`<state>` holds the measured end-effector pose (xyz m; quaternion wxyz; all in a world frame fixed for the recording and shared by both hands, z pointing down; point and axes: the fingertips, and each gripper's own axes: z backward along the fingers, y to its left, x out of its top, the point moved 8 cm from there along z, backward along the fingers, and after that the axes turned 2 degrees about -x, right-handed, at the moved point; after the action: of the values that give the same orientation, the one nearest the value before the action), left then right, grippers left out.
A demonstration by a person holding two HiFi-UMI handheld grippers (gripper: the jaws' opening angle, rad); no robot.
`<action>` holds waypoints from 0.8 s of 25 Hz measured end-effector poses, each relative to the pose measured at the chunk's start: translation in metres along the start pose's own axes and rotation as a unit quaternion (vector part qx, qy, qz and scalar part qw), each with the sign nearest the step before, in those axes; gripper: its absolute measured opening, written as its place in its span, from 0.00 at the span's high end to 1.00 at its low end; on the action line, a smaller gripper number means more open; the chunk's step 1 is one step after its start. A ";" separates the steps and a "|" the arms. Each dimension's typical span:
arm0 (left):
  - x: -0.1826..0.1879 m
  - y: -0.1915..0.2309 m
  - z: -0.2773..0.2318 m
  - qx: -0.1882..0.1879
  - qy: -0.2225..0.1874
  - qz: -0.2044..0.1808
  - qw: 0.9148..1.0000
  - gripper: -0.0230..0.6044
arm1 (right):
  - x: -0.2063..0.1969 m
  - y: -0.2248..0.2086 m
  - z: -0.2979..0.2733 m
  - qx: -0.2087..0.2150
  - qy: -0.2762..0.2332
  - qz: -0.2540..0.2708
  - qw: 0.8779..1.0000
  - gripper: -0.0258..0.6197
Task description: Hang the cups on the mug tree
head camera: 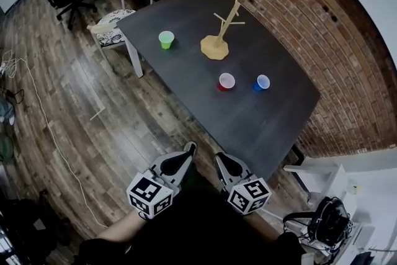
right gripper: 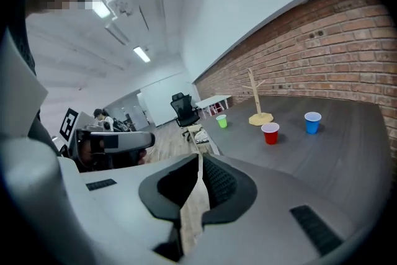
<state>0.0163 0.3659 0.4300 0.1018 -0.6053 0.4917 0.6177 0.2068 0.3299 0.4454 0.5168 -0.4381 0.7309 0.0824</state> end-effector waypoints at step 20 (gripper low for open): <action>0.094 0.092 -0.107 0.048 0.001 -0.039 0.998 0.93 | 0.038 -0.237 -0.206 -0.120 0.082 0.020 0.989 0.51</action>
<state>-0.0041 0.1975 0.4178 0.1541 -0.6190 0.4970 0.5883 0.2351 0.0484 0.5859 0.3972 -0.4875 0.7641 0.1441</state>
